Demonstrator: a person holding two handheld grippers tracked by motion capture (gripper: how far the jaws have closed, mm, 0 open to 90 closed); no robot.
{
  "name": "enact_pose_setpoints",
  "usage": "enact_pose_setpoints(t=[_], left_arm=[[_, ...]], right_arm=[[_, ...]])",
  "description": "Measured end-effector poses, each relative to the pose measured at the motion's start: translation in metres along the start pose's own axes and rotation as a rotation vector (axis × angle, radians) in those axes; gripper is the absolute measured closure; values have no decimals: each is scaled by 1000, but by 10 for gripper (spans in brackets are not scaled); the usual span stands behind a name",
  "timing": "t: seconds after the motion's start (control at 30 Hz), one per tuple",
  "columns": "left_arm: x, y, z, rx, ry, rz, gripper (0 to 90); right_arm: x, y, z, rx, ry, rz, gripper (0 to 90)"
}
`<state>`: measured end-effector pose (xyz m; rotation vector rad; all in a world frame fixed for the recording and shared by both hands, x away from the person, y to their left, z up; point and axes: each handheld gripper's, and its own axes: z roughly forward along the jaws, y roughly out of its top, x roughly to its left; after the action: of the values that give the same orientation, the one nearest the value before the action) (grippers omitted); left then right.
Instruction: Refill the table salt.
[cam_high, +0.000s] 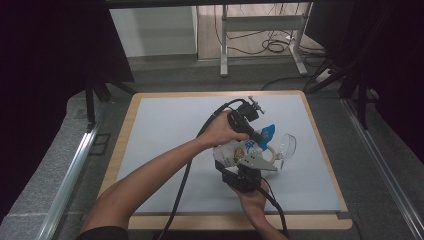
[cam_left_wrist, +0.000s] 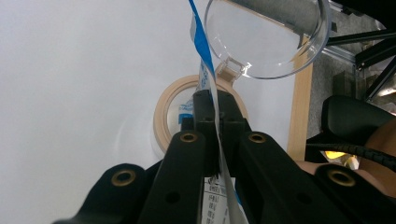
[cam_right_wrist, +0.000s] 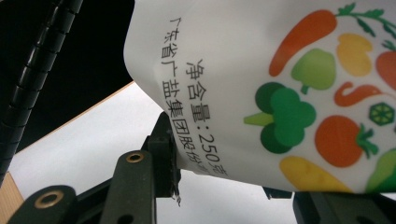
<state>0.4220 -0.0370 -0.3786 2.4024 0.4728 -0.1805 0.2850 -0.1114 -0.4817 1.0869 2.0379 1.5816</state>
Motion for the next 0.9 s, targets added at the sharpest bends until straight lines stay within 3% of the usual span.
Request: enact_pose_setpoints(t=[0.9], left_arm=[[0, 5, 1, 15, -7, 7, 900]], right_arm=[[-1, 0, -3, -15, -5, 16, 565]])
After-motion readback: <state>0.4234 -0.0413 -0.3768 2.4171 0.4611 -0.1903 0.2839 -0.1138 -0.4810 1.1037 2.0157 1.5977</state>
